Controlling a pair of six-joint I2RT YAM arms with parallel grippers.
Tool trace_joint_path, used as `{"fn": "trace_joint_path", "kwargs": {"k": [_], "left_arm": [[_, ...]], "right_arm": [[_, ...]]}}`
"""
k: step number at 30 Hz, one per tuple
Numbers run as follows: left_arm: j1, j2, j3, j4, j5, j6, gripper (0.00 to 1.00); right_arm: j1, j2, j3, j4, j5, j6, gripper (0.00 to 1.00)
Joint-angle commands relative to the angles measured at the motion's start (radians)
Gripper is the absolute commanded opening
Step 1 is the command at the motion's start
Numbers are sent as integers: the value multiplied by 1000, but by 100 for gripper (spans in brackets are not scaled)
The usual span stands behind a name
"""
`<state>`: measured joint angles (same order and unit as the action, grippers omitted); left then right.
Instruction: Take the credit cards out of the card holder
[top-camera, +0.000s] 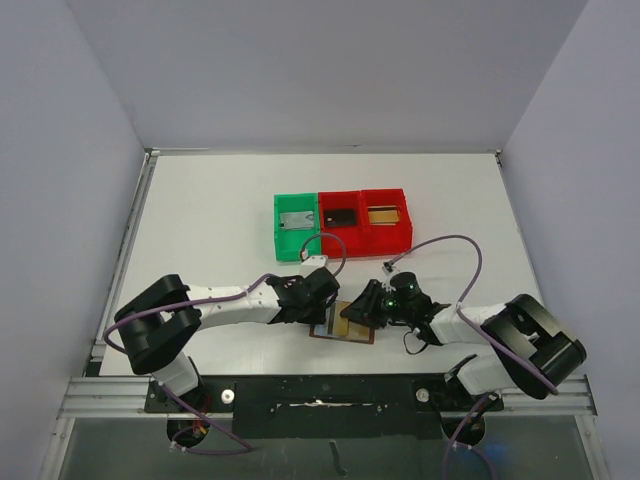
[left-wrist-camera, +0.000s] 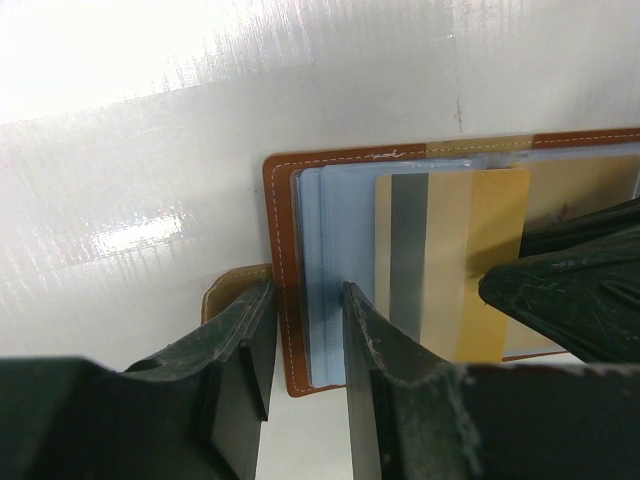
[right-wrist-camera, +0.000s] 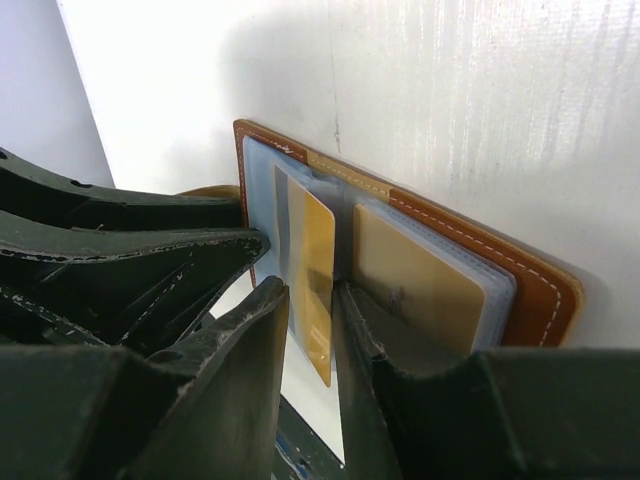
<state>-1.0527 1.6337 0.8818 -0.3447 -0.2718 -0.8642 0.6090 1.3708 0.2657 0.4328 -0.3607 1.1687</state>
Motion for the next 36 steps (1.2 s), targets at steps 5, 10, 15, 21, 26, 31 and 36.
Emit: {"fn": "trace_joint_path", "kwargs": {"k": [5, 10, 15, 21, 26, 31, 36], "left_arm": [[-17, 60, -33, -47, 49, -10, 24], [-17, 58, -37, -45, 49, -13, 23], [-17, 52, -41, -48, 45, -19, 23], [-17, 31, -46, -50, 38, -21, 23], [-17, 6, -30, -62, 31, -20, 25], [-17, -76, 33, -97, 18, -7, 38], [-17, -154, 76, -66, 37, 16, 42]], "right_arm": [[0, 87, -70, 221, -10, 27, 23], [0, 108, -83, 279, -14, 26, 11], [-3, 26, -92, 194, 12, 19, 7], [-17, -119, -81, -25, 45, -11, 6], [-45, -175, -76, -89, 25, -38, 8], [-51, -133, -48, -92, -1, -60, 8], [-54, -115, -37, -91, -3, -67, 7]]}}
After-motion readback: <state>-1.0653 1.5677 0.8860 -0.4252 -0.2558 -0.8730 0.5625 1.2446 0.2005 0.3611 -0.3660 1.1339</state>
